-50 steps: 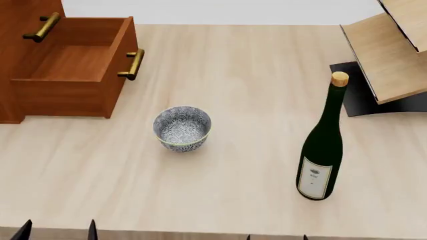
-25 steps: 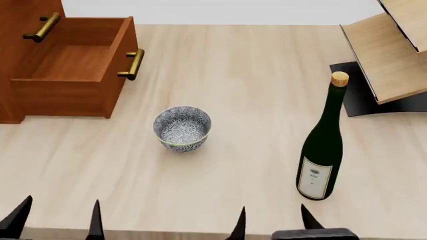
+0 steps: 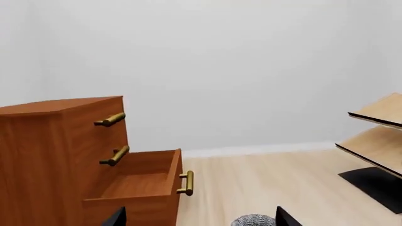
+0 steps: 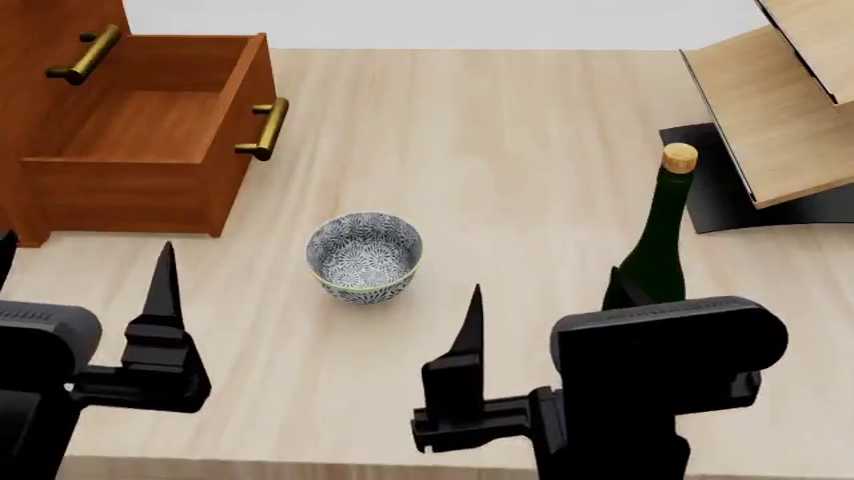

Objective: Close the bottom drawer of the cabinet and open the top drawer.

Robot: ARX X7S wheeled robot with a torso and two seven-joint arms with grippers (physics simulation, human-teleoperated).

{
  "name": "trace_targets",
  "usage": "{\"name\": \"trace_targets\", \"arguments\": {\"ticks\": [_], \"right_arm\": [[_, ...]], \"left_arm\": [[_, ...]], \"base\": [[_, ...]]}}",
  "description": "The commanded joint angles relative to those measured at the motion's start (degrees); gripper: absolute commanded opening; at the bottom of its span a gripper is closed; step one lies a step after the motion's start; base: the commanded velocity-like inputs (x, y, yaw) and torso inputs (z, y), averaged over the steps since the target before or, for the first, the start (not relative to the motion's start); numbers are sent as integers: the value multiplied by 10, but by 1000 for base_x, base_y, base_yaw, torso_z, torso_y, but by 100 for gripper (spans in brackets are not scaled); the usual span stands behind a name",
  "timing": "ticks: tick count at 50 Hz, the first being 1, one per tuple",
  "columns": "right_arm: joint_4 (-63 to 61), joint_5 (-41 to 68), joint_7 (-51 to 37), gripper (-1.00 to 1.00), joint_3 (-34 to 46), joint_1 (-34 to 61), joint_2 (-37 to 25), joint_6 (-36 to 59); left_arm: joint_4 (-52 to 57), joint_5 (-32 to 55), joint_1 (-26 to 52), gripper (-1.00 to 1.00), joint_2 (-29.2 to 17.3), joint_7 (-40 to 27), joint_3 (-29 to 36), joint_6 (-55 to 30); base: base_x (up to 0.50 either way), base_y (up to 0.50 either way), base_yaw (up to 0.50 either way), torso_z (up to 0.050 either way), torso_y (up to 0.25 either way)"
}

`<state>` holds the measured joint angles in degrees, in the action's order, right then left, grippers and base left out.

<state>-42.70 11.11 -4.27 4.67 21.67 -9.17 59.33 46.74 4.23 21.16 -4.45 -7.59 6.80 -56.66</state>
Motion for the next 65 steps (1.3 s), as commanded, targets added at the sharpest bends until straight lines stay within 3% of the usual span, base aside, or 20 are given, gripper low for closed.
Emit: {"name": "trace_targets", "arguments": {"ticks": [1, 4, 5, 6, 7, 8, 11, 12, 14, 15, 17, 20, 21, 29, 32, 35, 51, 65], "right_arm": [[-34, 12, -4, 100, -4, 31, -4, 50], [-34, 13, -5, 100, -4, 31, -5, 50], [-34, 11, -12, 100, -16, 32, 0, 49], [-32, 9, -11, 100, -10, 32, -7, 48], [-30, 8, -11, 100, -11, 28, -7, 41], [-29, 11, -12, 100, -18, 26, -2, 37], [-30, 2, -17, 100, -3, 24, -9, 26], [-28, 1, -18, 100, 0, 23, -10, 25], [-24, -3, -22, 100, 5, 23, -12, 23], [-24, -2, -20, 100, 7, 22, -13, 20], [-21, -1, -18, 100, 16, 23, -17, 29], [-23, -12, -26, 100, 32, 22, -25, 21], [-22, -10, -26, 100, 27, 22, -22, 16], [-21, 0, -24, 100, 14, 22, -17, 17], [-12, -1, -28, 100, 12, 26, -16, 17], [-15, 0, -29, 100, 12, 25, -16, 14], [-37, 12, -18, 100, 13, 8, -23, -34], [-41, 6, -19, 100, 33, 2, -36, -57]], "left_arm": [[47, 15, 48, 100, 1, -6, -3, -81], [47, 18, 49, 100, 0, -8, -3, -81], [44, 28, 56, 100, 19, -10, -38, -92], [37, 114, 77, 100, 44, -27, -124, -116], [32, 132, 75, 100, 29, -35, -144, -103], [16, 93, 76, 100, 5, -64, -137, -77], [8, 97, 83, 100, 0, -67, -193, -73], [14, 109, 114, 100, 1, -68, -220, -113], [1, 124, 99, 100, 17, -58, -274, -84], [5, 128, 131, 100, 4, -65, -291, -121], [-10, 125, 101, 100, -1, -49, -292, -69], [-19, 119, 127, 100, -24, -54, -303, -71], [-31, 118, 109, 100, -16, -47, -322, -30], [-28, 141, 160, 100, 16, -87, -456, -21], [-28, 86, 145, 100, 7, -126, -440, 41], [-28, 106, 158, 100, 28, -143, -498, 62], [-12, 86, 125, 100, -3, -155, -435, 88], [-12, 94, 114, 100, -13, -154, -423, 96]], "base": [[0, 0, 0, 0, 0], [0, 0, 0, 0, 0], [0, 0, 0, 0, 0], [0, 0, 0, 0, 0], [0, 0, 0, 0, 0], [0, 0, 0, 0, 0], [0, 0, 0, 0, 0], [0, 0, 0, 0, 0], [0, 0, 0, 0, 0], [0, 0, 0, 0, 0], [0, 0, 0, 0, 0], [0, 0, 0, 0, 0], [0, 0, 0, 0, 0], [0, 0, 0, 0, 0], [0, 0, 0, 0, 0], [0, 0, 0, 8, 7], [0, 0, 0, 49, 70], [0, 0, 0, 50, 52]]}}
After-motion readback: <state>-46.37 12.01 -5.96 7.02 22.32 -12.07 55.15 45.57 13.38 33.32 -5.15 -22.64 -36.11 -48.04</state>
